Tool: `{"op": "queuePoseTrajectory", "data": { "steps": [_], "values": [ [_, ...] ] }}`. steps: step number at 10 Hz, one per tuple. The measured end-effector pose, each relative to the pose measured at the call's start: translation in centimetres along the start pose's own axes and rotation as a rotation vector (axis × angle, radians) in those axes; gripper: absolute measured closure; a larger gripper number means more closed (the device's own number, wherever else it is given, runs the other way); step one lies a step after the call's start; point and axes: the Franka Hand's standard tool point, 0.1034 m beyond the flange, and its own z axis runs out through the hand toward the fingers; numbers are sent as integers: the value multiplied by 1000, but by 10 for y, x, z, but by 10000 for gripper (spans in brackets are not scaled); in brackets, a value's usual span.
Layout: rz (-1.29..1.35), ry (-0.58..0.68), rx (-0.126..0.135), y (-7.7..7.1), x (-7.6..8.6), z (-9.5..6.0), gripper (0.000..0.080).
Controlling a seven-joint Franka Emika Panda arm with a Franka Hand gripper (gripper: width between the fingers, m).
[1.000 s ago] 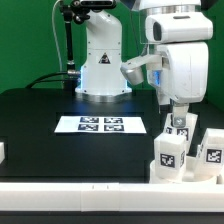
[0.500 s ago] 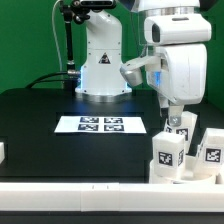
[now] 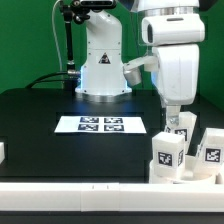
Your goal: Assemble stool
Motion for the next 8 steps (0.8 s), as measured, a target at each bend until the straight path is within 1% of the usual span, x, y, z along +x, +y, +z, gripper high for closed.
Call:
{"op": "queuePoseTrajectory", "data": {
  "steps": [2, 4, 5, 8],
  "values": [
    [153, 1, 1, 0, -2, 0, 459],
    [386, 9, 6, -1, -2, 1, 459],
    [458, 10, 6, -1, -2, 1, 459],
    [862, 25, 17, -2, 0, 1, 459]
  ]
}}
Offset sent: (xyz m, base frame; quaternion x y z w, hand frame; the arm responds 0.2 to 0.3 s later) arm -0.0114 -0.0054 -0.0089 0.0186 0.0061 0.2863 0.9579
